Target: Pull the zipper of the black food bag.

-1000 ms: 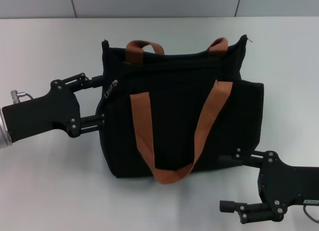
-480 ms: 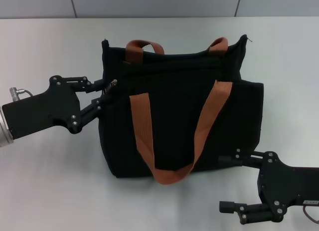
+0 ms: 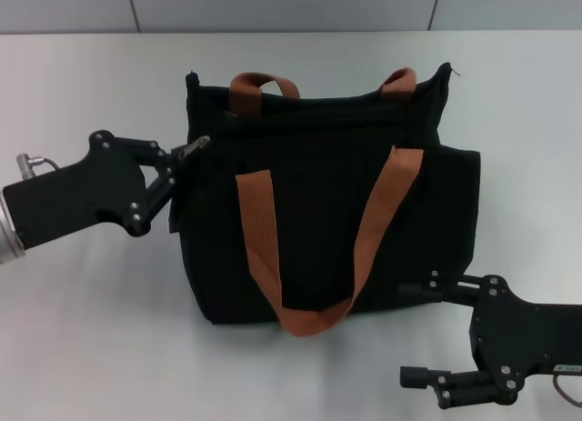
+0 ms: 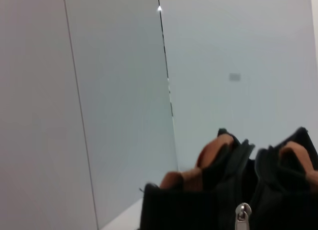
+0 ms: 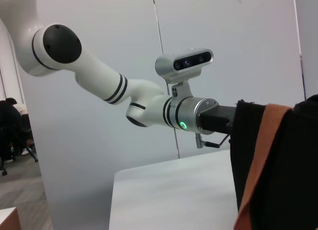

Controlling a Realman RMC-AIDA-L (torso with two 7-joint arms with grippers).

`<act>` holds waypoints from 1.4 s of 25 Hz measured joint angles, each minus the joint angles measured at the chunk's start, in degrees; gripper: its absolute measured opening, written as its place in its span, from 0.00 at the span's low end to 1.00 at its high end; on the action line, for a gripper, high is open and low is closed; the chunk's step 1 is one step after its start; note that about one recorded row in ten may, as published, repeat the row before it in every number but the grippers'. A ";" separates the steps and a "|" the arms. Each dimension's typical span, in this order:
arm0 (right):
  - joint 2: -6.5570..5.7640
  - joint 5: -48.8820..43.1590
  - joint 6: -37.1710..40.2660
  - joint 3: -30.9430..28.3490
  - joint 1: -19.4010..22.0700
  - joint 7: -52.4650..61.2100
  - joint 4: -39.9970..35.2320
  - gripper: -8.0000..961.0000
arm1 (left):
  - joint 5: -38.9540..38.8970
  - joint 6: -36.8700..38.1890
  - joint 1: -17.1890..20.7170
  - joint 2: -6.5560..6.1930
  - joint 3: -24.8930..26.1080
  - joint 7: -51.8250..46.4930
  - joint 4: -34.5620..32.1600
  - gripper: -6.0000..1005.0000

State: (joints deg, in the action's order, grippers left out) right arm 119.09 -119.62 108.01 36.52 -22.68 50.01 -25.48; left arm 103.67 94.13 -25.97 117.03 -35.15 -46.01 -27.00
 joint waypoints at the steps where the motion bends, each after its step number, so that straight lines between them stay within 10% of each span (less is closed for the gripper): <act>1: 0.00 0.07 0.22 -0.07 0.00 0.00 0.01 0.87 | -0.62 0.28 0.19 0.06 0.00 0.04 -0.18 0.07; 19: 0.18 4.32 4.95 -0.62 -2.61 1.68 2.75 0.87 | -3.11 4.92 1.10 0.97 0.53 2.75 -0.46 0.03; 35: -0.07 17.50 4.89 0.09 -15.85 47.95 -0.86 0.87 | -4.39 5.17 1.81 1.19 0.61 3.23 -0.38 0.03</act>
State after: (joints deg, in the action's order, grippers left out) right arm 119.02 -102.12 112.90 36.61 -38.53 97.96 -26.34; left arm 99.28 99.30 -24.15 118.21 -34.54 -42.77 -27.38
